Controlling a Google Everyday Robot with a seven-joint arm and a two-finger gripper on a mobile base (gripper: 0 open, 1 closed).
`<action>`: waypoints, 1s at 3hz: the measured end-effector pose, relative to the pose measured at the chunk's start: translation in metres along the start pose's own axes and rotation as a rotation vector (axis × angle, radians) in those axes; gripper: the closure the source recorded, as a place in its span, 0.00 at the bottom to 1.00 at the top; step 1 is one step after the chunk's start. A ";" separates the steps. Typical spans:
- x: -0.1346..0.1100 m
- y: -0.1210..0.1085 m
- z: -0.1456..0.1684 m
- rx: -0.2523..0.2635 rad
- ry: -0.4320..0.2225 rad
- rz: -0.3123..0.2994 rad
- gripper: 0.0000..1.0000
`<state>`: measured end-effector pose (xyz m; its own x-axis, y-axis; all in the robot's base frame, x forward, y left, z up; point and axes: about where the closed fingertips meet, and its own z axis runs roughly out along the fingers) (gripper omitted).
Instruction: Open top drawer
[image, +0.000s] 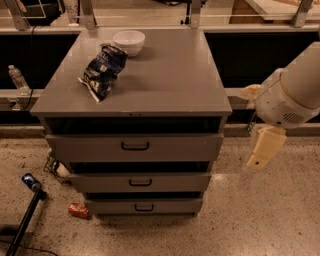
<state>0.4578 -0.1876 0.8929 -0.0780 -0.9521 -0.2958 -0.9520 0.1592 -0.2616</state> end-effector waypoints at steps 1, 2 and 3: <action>-0.005 0.004 0.045 -0.050 -0.062 -0.045 0.00; -0.005 0.004 0.045 -0.050 -0.062 -0.045 0.00; -0.008 0.011 0.056 -0.097 -0.049 -0.054 0.00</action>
Offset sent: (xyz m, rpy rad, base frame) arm 0.0072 0.0142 -0.0318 0.0399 0.0204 0.0571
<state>0.4649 -0.1634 0.8406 -0.0138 -0.9441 -0.3293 -0.9787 0.0802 -0.1888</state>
